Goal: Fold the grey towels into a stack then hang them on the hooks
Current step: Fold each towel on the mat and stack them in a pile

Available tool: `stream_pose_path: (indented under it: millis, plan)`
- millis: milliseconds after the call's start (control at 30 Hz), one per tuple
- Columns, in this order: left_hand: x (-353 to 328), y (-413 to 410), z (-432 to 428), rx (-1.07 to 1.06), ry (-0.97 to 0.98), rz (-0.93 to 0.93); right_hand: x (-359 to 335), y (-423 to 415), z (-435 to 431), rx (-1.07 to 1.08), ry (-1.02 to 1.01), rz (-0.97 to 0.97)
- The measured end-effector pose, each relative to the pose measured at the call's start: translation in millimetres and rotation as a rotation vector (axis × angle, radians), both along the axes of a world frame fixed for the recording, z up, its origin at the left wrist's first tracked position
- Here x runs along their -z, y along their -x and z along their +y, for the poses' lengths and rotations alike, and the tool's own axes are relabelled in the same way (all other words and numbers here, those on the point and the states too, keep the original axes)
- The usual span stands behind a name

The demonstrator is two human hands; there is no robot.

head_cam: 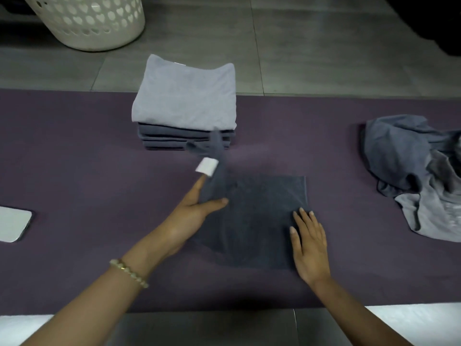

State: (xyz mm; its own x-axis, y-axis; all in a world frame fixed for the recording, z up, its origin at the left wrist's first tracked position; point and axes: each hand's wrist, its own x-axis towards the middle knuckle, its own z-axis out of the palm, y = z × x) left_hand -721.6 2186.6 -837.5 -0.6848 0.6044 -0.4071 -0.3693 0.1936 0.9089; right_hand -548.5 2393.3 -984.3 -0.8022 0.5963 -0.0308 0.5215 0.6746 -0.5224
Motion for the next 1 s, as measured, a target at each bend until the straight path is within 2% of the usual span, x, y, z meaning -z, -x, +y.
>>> stream_pose_path:
  millis: [67, 133, 200, 267, 333, 367, 467, 567, 700, 833, 1000]
  plan:
    - [-3.1, -19.2, 30.9, 0.119, -0.038, 0.034, -22.1, 5.1, -2.9, 0.104, 0.198, 0.207]
    - [2.3, -35.6, 53.4, 0.219, -0.057, 0.036, -40.2, 17.0, -0.6, 0.327, 0.612, 0.3]
    - [23.0, -42.9, 61.2, 0.188, -0.008, 0.134, -43.4, 26.5, 12.2, 0.51, 0.964, 0.15]
    - [53.6, -43.5, 58.7, 0.271, 0.209, 0.44, -35.4, 30.4, 22.6, 0.542, 1.166, 0.062]
    - [85.9, -44.3, 53.2, 0.457, 0.472, 0.698, -28.4, 35.3, 23.8, 0.534, 1.146, 0.064]
    - [99.7, -45.0, 51.6, 0.544, 0.568, 0.775, -25.4, 37.6, 22.0, 0.509, 1.062, 0.086]
    - [124.4, -48.9, 51.7, 0.617, 0.725, 0.914, -27.3, 40.5, 13.2, 0.347, 0.66, 0.178]
    - [136.2, -52.8, 55.2, 0.613, 0.805, 1.002, -29.0, 33.7, 16.2, 0.272, 0.467, 0.227]
    - [140.5, -59.8, 69.3, 0.635, 0.841, 1.008, -24.0, 29.2, 33.8, 0.313, 0.404, 0.204]
    - [145.5, -47.0, 80.7, 0.624, 0.829, 1.053, -13.1, 25.3, 38.7, 0.373, 0.461, 0.135]
    - [136.5, 4.9, 113.7, 0.644, 0.772, 1.141, -8.7, 23.5, 41.8, 0.422, 0.533, 0.158]
